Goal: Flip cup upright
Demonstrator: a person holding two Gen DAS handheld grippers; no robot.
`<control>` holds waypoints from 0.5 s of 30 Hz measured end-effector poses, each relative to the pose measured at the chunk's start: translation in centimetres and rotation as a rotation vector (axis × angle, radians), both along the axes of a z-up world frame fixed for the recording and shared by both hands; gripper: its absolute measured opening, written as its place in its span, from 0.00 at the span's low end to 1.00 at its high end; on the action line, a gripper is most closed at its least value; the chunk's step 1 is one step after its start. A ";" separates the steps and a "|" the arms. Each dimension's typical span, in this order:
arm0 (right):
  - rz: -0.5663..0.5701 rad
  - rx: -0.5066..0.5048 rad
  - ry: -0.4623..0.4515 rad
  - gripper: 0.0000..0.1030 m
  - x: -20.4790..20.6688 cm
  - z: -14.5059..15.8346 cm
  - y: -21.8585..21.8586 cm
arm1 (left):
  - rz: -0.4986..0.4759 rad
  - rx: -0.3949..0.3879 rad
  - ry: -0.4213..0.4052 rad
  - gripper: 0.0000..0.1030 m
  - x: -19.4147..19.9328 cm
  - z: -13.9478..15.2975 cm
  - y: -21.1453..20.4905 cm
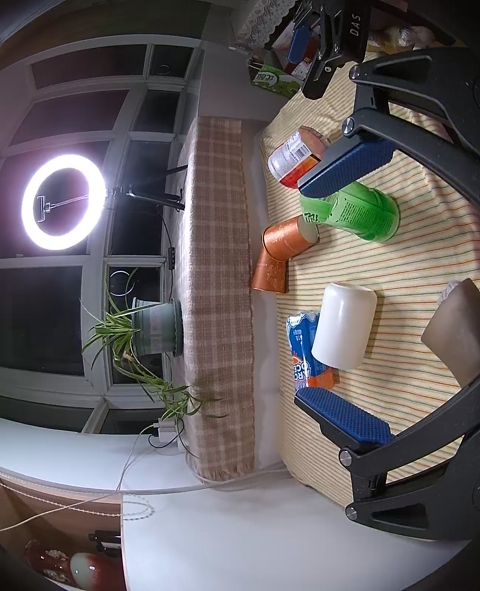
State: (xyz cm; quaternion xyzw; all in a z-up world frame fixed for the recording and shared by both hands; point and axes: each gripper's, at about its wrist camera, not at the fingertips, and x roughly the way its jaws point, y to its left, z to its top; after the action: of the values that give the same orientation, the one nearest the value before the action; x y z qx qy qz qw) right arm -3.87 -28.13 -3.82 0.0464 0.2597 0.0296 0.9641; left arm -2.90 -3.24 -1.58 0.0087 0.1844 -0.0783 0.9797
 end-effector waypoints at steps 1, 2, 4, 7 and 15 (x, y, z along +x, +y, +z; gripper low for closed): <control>0.001 0.000 0.000 1.00 0.1 0.0 0.0 | 0.001 -0.001 0.001 1.00 0.0 0.0 0.0; 0.000 -0.001 0.001 1.00 0.1 0.0 0.0 | 0.001 -0.001 0.001 1.00 0.0 0.0 0.0; 0.001 0.000 0.001 1.00 0.1 0.0 0.0 | 0.002 -0.001 0.003 1.00 0.0 0.0 0.1; -0.001 0.000 0.004 1.00 0.1 -0.1 0.0 | 0.003 0.000 0.002 1.00 0.0 0.0 0.1; -0.004 0.011 0.020 1.00 0.4 -0.6 -0.2 | 0.014 -0.001 0.005 1.00 0.2 0.0 0.2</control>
State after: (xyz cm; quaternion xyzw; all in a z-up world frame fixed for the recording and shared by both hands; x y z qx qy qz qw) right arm -3.48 -28.37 -4.41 0.0526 0.2690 0.0289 0.9613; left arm -2.68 -3.02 -1.63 0.0067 0.1868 -0.0718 0.9797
